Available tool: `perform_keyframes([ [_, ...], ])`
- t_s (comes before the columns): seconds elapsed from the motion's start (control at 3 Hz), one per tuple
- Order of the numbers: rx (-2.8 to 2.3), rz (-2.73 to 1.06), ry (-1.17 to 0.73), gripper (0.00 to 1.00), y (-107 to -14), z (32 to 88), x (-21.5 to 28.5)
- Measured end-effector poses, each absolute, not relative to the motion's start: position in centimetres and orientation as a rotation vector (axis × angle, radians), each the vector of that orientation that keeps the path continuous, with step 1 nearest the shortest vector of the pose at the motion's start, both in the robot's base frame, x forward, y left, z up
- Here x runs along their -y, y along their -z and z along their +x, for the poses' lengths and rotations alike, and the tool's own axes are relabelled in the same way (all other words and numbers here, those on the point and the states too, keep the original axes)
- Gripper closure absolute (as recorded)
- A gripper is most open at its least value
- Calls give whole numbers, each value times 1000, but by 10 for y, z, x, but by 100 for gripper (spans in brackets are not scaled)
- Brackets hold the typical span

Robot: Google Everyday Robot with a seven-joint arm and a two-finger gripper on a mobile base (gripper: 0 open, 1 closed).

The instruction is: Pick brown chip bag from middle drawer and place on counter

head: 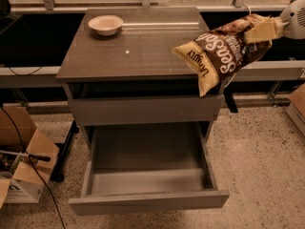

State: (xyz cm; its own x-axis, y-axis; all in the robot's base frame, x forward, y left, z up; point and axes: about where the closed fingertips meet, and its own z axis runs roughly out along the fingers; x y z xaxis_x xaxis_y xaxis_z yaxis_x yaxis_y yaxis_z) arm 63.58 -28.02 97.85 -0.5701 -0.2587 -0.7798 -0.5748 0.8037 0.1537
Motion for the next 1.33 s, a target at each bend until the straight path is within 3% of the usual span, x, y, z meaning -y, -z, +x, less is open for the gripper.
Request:
perform_keyframes([
  [0.67, -1989, -491, -604, 96, -1008, 735, 202],
  [1.33, -2004, -443, -567, 51, -970, 811, 144],
])
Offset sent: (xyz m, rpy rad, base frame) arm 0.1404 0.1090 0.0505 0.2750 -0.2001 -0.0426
